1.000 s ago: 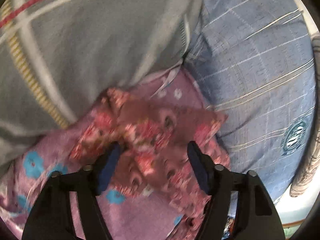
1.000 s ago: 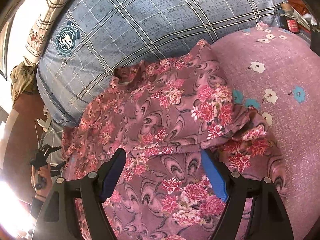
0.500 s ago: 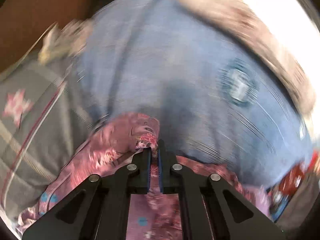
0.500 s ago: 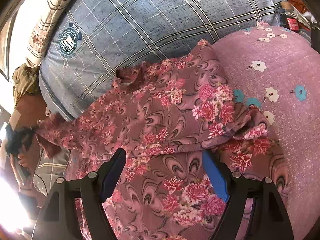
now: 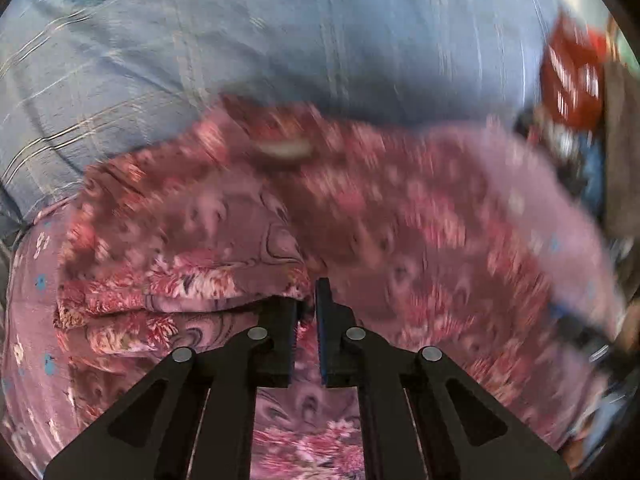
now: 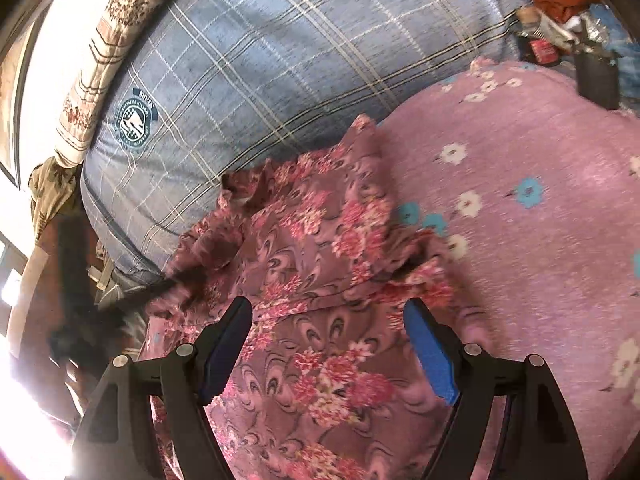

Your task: Fold small clothes

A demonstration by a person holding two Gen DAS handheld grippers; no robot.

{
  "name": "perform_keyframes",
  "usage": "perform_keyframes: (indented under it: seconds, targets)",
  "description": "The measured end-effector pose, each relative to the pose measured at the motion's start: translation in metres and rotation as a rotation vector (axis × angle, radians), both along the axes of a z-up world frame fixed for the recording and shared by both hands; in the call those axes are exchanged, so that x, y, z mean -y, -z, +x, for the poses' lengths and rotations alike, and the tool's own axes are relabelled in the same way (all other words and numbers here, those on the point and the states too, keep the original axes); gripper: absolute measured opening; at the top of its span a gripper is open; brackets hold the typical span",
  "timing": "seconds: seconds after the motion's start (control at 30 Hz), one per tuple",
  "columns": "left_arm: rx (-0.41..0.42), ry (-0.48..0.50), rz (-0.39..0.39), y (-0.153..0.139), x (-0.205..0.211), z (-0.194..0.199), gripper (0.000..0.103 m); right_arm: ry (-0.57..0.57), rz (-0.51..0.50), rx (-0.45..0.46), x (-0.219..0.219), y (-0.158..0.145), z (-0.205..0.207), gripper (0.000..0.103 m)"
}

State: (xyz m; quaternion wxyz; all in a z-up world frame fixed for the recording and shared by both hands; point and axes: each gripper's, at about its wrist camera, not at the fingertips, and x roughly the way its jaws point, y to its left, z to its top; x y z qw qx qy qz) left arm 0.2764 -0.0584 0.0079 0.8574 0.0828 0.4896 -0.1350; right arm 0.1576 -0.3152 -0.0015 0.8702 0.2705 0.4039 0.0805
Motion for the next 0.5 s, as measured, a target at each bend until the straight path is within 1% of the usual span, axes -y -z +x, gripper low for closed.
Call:
perform_keyframes:
  seconds: [0.03,0.07,0.1,0.17,0.2,0.23,0.27,0.33,0.37,0.43,0.5]
  targets:
    - [-0.001,0.012,0.031,0.004,0.003,-0.005,0.013,0.004,-0.011,0.003,0.002,-0.002,-0.001,0.081]
    - [-0.009,0.026,0.036,0.005,0.002,-0.009,0.023,0.006,-0.019,0.005,0.003,-0.003,-0.001,0.081]
    - [-0.018,0.039,0.009,0.002,-0.005,-0.013,0.028,0.008,-0.026,0.006,0.004,-0.004,-0.001,0.081]
    - [-0.031,0.027,-0.099,-0.008,-0.031,-0.022,0.045,0.005,-0.036,0.007,0.003,-0.006,0.002,0.081]
    - [-0.037,0.009,-0.168,-0.013,-0.049,-0.026,0.05,0.001,-0.04,0.005,0.001,-0.006,0.005,0.081]
    - [-0.04,-0.021,-0.24,-0.018,-0.069,-0.03,0.059,-0.008,-0.044,0.004,-0.004,-0.007,0.009,0.081]
    - [-0.036,-0.055,-0.307,-0.02,-0.087,-0.033,0.064,-0.019,-0.05,0.002,-0.009,-0.007,0.012,0.081]
    - [-0.036,-0.157,-0.45,-0.022,-0.136,-0.03,0.066,-0.056,-0.076,0.004,-0.025,-0.012,0.022,0.081]
    - [-0.045,-0.216,-0.522,-0.019,-0.162,-0.027,0.067,-0.09,-0.107,0.015,-0.039,-0.017,0.028,0.081]
    - [-0.075,-0.29,-0.601,-0.008,-0.193,-0.019,0.067,-0.161,-0.169,0.04,-0.067,-0.028,0.038,0.081]
    - [-0.106,-0.351,-0.64,0.008,-0.216,-0.01,0.066,-0.246,-0.24,0.074,-0.102,-0.039,0.047,0.081]
